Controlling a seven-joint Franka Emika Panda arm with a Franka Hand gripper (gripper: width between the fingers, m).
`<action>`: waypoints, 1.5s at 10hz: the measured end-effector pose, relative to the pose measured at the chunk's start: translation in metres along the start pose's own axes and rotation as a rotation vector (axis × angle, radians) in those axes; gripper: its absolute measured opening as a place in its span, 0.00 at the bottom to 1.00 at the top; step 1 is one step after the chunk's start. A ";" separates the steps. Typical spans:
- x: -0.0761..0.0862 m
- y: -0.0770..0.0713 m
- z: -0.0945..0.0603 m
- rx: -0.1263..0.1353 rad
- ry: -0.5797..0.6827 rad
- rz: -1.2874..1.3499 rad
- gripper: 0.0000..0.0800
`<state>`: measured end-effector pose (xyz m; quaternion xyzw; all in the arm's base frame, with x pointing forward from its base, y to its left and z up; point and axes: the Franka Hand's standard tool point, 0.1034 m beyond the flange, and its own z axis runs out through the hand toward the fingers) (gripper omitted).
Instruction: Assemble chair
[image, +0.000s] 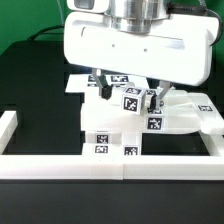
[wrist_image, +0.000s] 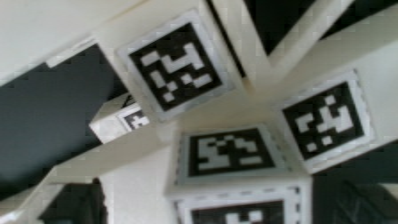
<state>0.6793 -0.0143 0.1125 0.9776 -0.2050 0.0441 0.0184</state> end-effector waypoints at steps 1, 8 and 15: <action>0.000 0.000 0.000 0.000 0.000 0.013 0.65; 0.000 0.000 0.000 0.001 -0.001 0.166 0.36; -0.001 -0.001 0.000 0.004 -0.003 0.673 0.36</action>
Offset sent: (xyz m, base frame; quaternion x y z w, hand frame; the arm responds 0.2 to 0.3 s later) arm 0.0000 0.0000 0.0000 0.0000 0.0000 0.0000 1.0000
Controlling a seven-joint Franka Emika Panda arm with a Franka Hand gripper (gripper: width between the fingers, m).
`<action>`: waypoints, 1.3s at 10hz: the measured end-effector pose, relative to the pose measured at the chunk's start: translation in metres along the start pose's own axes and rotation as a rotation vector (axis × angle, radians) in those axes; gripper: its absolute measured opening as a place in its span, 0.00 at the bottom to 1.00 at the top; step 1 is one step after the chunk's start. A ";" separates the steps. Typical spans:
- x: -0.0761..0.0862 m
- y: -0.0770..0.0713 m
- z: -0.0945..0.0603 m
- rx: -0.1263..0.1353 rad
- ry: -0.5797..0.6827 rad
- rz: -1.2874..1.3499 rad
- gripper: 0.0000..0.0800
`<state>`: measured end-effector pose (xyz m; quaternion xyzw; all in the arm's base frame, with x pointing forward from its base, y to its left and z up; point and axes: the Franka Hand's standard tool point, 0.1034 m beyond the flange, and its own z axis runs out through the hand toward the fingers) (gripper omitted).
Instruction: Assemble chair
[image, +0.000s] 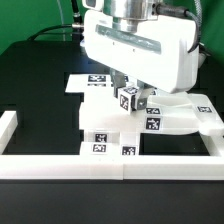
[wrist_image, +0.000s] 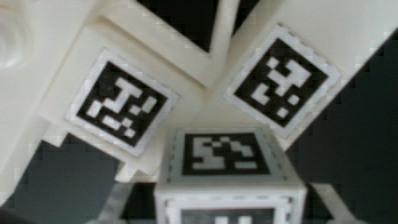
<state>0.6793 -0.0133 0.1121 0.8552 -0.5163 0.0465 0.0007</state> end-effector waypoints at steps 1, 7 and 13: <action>0.000 0.000 0.000 0.000 0.000 0.089 0.36; -0.001 0.000 0.000 -0.001 -0.003 0.483 0.36; -0.005 -0.002 0.001 0.001 -0.017 0.789 0.36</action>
Offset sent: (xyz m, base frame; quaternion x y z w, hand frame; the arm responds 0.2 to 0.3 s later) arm 0.0000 0.0000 0.0000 0.0000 0.0000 0.1938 0.9810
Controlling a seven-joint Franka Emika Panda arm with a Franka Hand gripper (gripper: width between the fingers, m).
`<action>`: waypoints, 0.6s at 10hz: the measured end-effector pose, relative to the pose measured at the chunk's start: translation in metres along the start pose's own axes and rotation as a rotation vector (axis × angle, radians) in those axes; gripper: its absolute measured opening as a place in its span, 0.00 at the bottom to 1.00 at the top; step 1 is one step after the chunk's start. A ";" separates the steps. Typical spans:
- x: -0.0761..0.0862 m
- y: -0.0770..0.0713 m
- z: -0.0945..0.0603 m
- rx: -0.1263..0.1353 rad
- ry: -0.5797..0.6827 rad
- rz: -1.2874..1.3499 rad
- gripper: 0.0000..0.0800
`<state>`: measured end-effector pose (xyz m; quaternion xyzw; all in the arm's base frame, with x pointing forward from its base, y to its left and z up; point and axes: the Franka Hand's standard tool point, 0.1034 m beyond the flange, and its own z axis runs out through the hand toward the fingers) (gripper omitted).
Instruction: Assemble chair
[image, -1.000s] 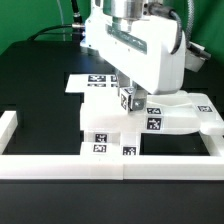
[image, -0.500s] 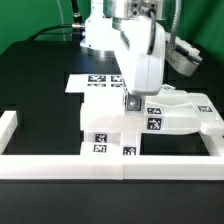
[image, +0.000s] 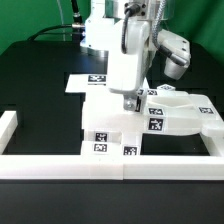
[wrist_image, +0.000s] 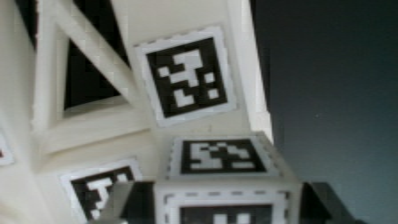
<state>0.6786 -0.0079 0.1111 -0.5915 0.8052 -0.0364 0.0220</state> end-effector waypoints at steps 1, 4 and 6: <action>0.000 0.000 0.000 0.000 0.000 -0.003 0.46; 0.006 -0.002 -0.001 -0.003 0.002 -0.116 0.75; 0.007 -0.005 0.001 0.031 0.008 -0.245 0.80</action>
Offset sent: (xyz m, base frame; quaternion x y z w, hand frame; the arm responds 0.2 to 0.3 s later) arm 0.0069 -0.0082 0.0032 -0.0209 -0.0049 -0.0698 0.9973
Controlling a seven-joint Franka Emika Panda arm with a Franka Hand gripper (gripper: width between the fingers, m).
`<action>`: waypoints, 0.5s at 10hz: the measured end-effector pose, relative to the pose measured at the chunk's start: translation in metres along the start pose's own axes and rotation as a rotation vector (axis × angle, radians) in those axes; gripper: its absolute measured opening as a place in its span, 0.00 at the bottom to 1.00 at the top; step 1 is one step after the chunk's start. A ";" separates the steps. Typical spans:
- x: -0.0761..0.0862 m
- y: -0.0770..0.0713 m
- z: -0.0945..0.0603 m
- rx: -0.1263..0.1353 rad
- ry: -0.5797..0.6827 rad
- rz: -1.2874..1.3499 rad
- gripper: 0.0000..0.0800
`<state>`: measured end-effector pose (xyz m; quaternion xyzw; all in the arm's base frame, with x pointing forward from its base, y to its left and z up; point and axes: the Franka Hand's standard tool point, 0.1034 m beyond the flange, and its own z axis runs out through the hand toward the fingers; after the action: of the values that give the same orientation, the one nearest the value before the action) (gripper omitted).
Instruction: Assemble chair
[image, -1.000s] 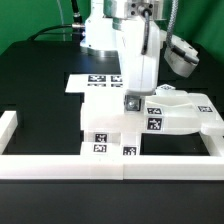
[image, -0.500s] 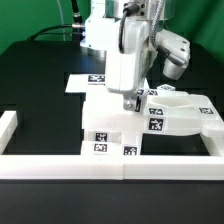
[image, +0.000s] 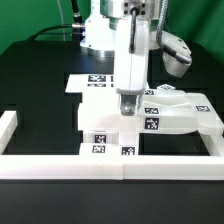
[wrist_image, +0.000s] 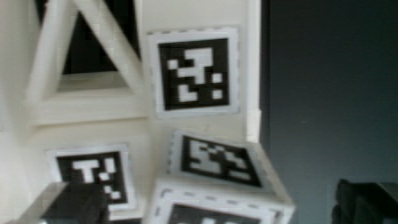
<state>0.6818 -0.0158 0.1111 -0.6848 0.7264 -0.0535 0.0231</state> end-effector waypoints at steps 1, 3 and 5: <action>0.001 0.000 0.000 -0.002 0.000 -0.081 0.81; 0.001 0.000 0.000 -0.002 0.001 -0.234 0.81; 0.002 0.002 0.000 -0.013 0.000 -0.387 0.81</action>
Offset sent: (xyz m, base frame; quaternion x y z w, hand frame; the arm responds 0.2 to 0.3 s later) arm 0.0000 0.0000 0.0000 0.0000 0.0000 -0.1938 0.9810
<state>0.6800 -0.0178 0.1106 -0.8117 0.5816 -0.0525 0.0080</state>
